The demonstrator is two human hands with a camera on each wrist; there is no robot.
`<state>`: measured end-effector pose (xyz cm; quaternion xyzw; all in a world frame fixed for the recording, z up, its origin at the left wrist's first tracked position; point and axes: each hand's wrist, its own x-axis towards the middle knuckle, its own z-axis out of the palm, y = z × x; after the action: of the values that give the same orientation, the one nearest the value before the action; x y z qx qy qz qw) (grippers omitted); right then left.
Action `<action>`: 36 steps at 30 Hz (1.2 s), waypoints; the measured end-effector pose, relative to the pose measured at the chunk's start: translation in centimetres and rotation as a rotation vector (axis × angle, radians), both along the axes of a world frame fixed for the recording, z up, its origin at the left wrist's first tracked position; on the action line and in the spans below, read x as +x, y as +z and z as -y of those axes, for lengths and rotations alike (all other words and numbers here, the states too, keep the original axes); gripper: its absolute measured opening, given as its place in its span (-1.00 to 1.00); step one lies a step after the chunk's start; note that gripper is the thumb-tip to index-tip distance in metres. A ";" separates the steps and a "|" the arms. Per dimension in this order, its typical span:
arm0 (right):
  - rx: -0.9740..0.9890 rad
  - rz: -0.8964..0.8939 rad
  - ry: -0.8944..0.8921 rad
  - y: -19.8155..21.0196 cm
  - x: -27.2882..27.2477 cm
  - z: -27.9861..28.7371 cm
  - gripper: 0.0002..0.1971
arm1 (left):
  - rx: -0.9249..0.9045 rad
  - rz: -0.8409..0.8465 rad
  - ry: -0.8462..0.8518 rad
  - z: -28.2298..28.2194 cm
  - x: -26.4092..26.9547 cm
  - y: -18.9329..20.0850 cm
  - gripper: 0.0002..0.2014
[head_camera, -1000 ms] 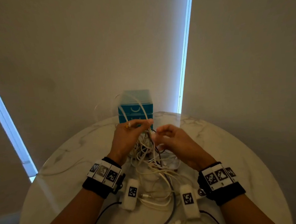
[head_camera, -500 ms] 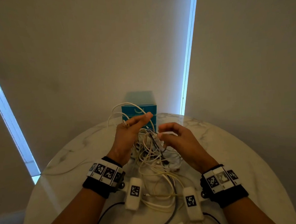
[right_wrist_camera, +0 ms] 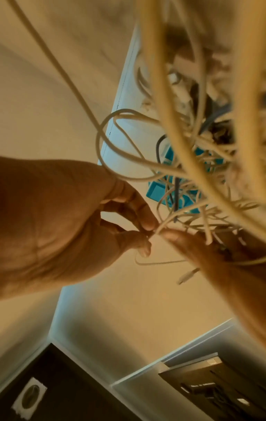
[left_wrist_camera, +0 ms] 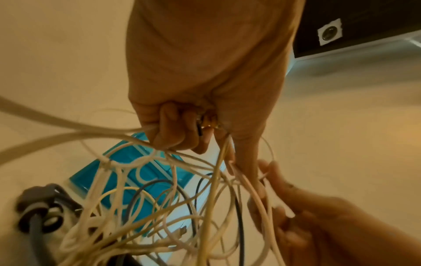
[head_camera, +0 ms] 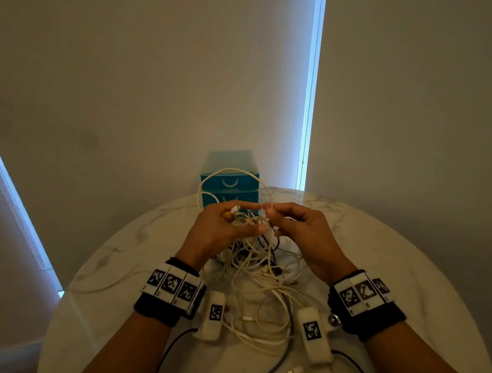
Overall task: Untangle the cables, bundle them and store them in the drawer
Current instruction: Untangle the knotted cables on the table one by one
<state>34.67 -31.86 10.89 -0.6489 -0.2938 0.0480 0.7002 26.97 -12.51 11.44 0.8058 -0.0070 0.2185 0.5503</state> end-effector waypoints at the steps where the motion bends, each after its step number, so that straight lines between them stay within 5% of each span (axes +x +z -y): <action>1: 0.031 -0.028 0.026 0.1 0.1 0.0 -0.80 | 0.042 0.002 0.036 -0.3 0.1 -0.3 -0.60; 4: 0.138 -0.112 0.082 0.8 0.0 -0.1 -0.79 | 0.056 0.005 0.161 -1.0 0.7 -1.4 -0.72; 9: 0.668 -0.401 0.089 3.4 1.1 2.5 -0.88 | 0.086 0.013 0.282 -3.0 1.3 -2.3 -0.79; 13: 0.856 -0.561 0.130 3.2 1.6 3.7 -0.89 | 0.071 -0.011 0.195 -2.7 1.1 -1.9 -0.70; 19: 0.708 -0.499 0.237 3.1 0.4 2.0 -0.86 | 0.106 0.032 -0.012 0.9 0.4 0.0 -0.67; 23: 0.582 -0.369 0.306 3.2 -0.7 0.9 -0.79 | 0.101 0.140 0.091 1.5 0.5 -0.3 -0.83; 26: 0.501 -0.441 0.373 2.2 -0.9 0.0 -0.65 | -0.051 0.237 0.185 0.5 0.7 -0.5 -0.85; 32: -0.147 -0.418 0.268 -1.1 -1.0 -2.0 -0.74 | -0.418 0.321 0.259 -0.4 0.3 0.3 -0.79; 36: -0.122 -0.270 0.143 -0.5 -1.0 -1.8 -0.71 | -0.515 0.319 0.232 -0.2 0.2 0.3 -0.74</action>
<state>33.70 -30.01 10.37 -0.6551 -0.2392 0.2023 0.6875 27.13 -12.31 11.79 0.5910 0.0541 0.3980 0.6995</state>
